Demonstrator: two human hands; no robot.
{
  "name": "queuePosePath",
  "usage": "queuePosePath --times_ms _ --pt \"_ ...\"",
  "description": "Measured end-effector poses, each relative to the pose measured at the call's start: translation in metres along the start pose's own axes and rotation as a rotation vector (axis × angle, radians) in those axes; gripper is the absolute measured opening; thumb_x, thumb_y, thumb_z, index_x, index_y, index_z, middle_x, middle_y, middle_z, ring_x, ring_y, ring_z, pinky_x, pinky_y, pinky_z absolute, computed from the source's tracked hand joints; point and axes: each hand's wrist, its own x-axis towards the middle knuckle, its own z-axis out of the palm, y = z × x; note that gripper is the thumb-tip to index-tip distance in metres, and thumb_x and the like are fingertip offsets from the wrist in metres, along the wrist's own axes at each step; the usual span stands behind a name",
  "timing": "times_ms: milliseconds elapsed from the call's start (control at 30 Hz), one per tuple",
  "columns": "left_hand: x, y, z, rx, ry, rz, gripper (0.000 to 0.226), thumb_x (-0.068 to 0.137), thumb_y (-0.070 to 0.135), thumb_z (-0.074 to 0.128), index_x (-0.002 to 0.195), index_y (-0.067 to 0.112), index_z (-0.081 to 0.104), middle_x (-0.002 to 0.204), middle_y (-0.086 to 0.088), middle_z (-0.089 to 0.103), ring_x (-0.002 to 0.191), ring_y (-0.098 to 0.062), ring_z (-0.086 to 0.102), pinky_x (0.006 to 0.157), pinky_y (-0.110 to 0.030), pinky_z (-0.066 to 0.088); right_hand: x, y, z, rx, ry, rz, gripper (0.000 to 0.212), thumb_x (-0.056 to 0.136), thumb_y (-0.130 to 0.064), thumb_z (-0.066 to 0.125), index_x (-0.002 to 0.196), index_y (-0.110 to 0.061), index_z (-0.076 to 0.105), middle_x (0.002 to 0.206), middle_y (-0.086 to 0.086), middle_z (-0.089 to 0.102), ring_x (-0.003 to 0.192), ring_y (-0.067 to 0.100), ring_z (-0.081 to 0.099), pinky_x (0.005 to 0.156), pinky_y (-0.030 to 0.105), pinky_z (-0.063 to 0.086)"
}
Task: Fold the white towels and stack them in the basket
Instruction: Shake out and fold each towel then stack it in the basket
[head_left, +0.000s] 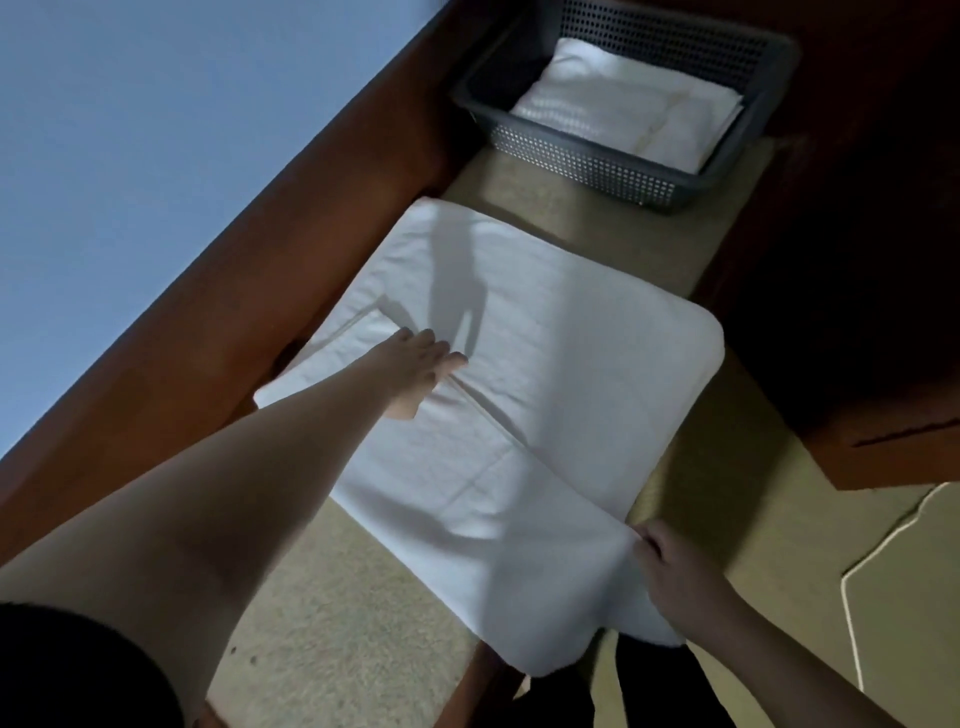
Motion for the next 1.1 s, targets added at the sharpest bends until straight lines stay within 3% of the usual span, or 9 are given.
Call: queuePosePath --times_ms 200,300,400,467,600,833,900,1000,1100 --pt "0.002 -0.008 -0.011 0.116 -0.107 0.006 0.039 0.078 0.02 0.062 0.117 0.024 0.068 0.125 -0.004 0.05 0.116 -0.028 0.042 0.094 -0.04 0.038 -0.015 -0.004 0.006 0.053 0.04 -0.104 0.017 0.11 -0.028 0.045 0.101 -0.035 0.058 0.096 -0.013 0.066 0.083 -0.005 0.061 0.074 0.026 0.049" --pt "-0.008 -0.024 -0.014 0.01 -0.11 -0.049 0.029 0.082 0.021 0.054 0.108 0.029 0.066 0.115 -0.003 0.056 0.102 -0.026 0.042 0.09 -0.037 0.037 -0.017 0.0 -0.004 0.039 -0.015 -0.111 0.016 0.108 -0.028 0.05 0.113 -0.036 0.062 0.105 -0.015 0.07 0.092 -0.005 0.065 0.079 0.026 0.052" --pt "-0.019 -0.056 -0.017 -0.109 -0.094 -0.19 0.015 0.088 0.03 0.045 0.097 0.033 0.056 0.101 -0.002 0.056 0.095 -0.024 0.045 0.088 -0.036 0.031 -0.024 -0.004 -0.019 0.018 -0.023 -0.128 0.013 0.107 -0.034 0.054 0.102 -0.037 0.066 0.094 -0.015 0.071 0.086 -0.004 0.066 0.067 0.021 0.05" --pt "-0.027 -0.081 -0.016 -0.096 -0.091 -0.24 0.017 0.091 0.038 0.047 0.103 0.037 0.058 0.096 0.003 0.056 0.102 -0.021 0.05 0.094 -0.039 0.031 -0.028 -0.011 -0.027 0.008 0.039 -0.178 0.016 0.107 -0.035 0.054 0.095 -0.034 0.064 0.089 -0.02 0.069 0.083 -0.003 0.064 0.062 0.016 0.045" --pt "-0.042 -0.119 -0.005 0.013 -0.098 -0.304 0.033 0.104 0.056 0.044 0.13 0.043 0.059 0.12 0.004 0.064 0.127 -0.021 0.043 0.1 -0.043 0.033 -0.021 -0.019 -0.035 0.025 0.146 -0.235 0.017 0.107 -0.042 0.05 0.094 -0.035 0.059 0.086 -0.019 0.066 0.08 -0.001 0.062 0.066 0.02 0.046" --pt "-0.046 -0.116 0.02 -0.154 -0.18 -0.527 0.041 0.101 0.033 0.049 0.142 0.034 0.054 0.146 -0.005 0.049 0.142 -0.032 0.033 0.11 -0.055 0.034 0.006 -0.012 -0.04 -0.128 0.017 -0.119 0.016 0.105 -0.035 0.058 0.089 -0.036 0.055 0.1 -0.01 0.061 0.091 0.006 0.061 0.069 0.026 0.046" --pt "-0.045 -0.116 0.031 -0.217 -0.142 -0.575 0.043 0.1 0.031 0.052 0.143 0.03 0.053 0.142 -0.004 0.053 0.138 -0.033 0.041 0.106 -0.053 0.04 0.008 -0.007 -0.045 -0.121 0.002 -0.105 0.014 0.106 -0.036 0.057 0.092 -0.037 0.055 0.099 -0.009 0.065 0.091 0.008 0.063 0.07 0.028 0.048" --pt "-0.049 -0.122 0.044 -0.376 -0.042 -0.683 0.032 0.095 0.031 0.062 0.127 0.023 0.064 0.112 -0.008 0.064 0.109 -0.034 0.062 0.09 -0.048 0.056 0.01 0.002 -0.049 -0.111 0.034 -0.111 0.006 0.104 -0.041 0.059 0.098 -0.039 0.059 0.1 -0.01 0.068 0.092 0.009 0.065 0.071 0.03 0.051" --pt "-0.052 -0.123 0.045 -0.392 0.061 -0.759 0.022 0.103 0.027 0.055 0.119 0.016 0.065 0.105 -0.014 0.065 0.104 -0.037 0.063 0.077 -0.045 0.055 0.013 0.009 -0.051 -0.139 0.043 -0.092 0.005 0.102 -0.041 0.061 0.101 -0.037 0.063 0.101 -0.01 0.069 0.092 0.008 0.066 0.073 0.031 0.055"
